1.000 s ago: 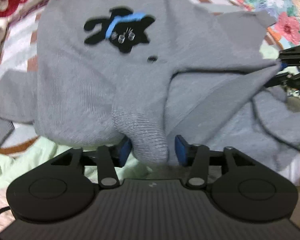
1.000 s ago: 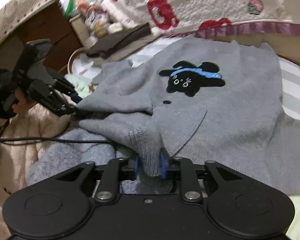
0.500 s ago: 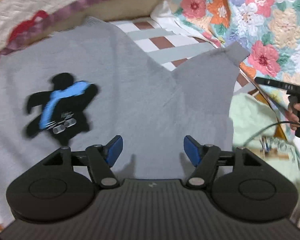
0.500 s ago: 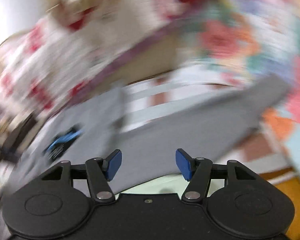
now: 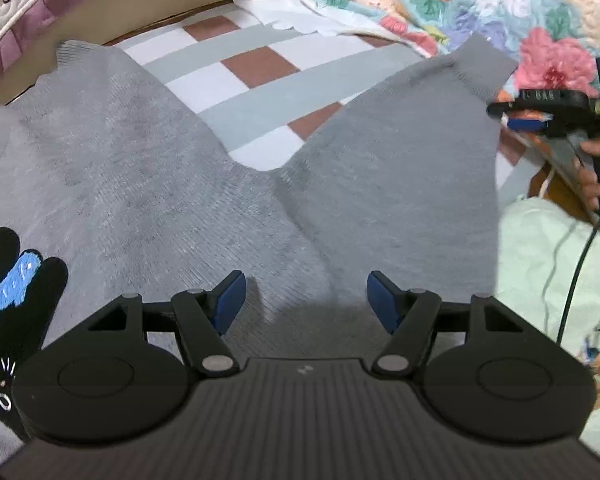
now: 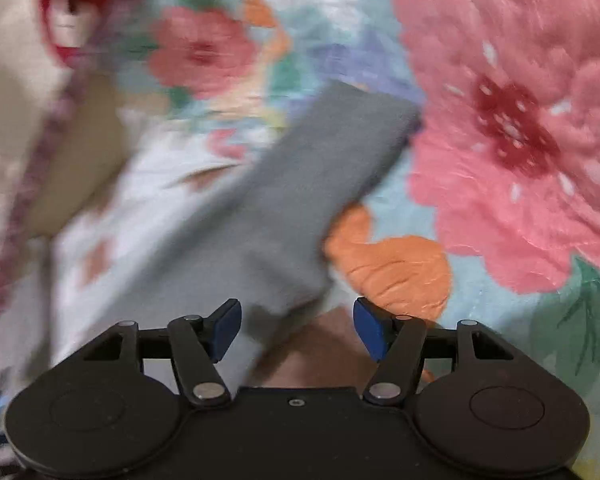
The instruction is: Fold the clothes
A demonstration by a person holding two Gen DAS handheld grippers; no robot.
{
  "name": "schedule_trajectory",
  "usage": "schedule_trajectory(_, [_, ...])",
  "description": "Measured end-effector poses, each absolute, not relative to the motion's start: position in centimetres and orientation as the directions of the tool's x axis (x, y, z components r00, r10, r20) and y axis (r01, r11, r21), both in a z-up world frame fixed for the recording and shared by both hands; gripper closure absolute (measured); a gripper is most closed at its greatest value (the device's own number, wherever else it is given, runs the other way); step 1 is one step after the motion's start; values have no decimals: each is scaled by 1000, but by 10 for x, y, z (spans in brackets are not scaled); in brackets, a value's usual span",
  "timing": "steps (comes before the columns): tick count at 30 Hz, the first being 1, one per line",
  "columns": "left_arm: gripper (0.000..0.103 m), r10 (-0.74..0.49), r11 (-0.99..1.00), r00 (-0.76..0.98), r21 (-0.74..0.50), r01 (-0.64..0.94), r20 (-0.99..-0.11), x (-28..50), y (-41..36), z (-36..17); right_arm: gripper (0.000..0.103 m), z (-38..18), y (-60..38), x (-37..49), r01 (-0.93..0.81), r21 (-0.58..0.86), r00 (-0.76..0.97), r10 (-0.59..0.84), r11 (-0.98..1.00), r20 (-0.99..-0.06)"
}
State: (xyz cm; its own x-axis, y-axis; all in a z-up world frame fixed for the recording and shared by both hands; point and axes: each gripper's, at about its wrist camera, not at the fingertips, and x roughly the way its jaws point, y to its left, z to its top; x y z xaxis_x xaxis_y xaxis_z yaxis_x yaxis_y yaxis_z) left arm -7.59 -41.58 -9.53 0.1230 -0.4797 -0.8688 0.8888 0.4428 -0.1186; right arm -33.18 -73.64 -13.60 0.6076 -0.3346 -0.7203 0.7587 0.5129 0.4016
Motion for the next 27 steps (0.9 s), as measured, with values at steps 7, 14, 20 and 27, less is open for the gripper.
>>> schedule_trajectory(7, [36,-467,459,121,-123,880,-876,-71,-412,-107,28,-154,-722,-278,731,286,629,-450,620,-634])
schedule_trajectory(14, [37,-513,456,77,-195,868,-855,-64,-396,-94,88,-90,-678,-281,716,-65,587,-650,695,-482])
schedule_trajectory(20, [37,-499,320,-115,-306,896,-859,-92,-394,-100,88,-31,-654,-350,757,-209,514,-762,618,-394])
schedule_trajectory(27, [36,-410,193,-110,-204,960,-905,-126,-403,-106,86,-83,-685,-366,754,-94,462,-626,650,-628])
